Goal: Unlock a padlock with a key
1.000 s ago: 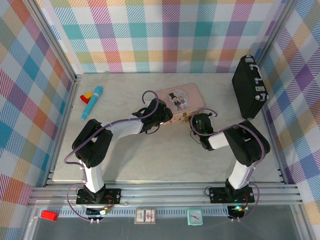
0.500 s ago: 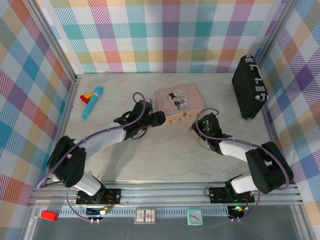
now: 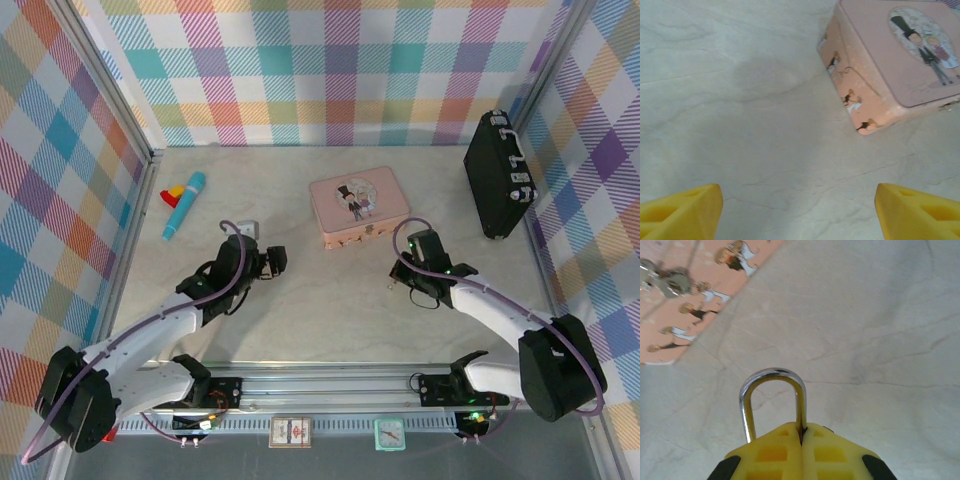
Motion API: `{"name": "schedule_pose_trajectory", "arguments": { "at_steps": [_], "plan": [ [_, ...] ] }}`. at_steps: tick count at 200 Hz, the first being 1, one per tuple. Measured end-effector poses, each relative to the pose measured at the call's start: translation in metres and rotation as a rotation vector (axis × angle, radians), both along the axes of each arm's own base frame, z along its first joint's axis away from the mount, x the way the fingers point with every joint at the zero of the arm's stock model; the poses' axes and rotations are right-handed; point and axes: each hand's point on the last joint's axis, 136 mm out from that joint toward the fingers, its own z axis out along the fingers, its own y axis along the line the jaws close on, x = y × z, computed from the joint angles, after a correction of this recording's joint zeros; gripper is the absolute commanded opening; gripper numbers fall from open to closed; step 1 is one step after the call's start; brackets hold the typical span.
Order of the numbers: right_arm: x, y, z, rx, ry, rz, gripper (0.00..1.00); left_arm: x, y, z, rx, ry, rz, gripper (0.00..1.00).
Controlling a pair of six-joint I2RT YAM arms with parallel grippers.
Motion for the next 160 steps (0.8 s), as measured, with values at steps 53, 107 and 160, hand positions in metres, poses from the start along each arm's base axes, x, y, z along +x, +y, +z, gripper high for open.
{"name": "schedule_pose_trajectory", "arguments": {
  "at_steps": [53, 107, 160],
  "plan": [
    [-0.024, -0.020, -0.018, -0.142, 0.123, 0.016, 0.00, -0.012, 0.030, 0.018, 0.021, -0.115, 0.077, 0.85],
    [-0.020, -0.009, -0.029, -0.205, 0.193, 0.069, 0.01, -0.017, 0.048, 0.011, 0.057, -0.135, 0.136, 0.86],
    [-0.023, -0.009, -0.042, -0.238, 0.240, 0.081, 0.09, -0.023, 0.058, 0.019, 0.048, -0.185, 0.168, 0.88]
  ]
}}
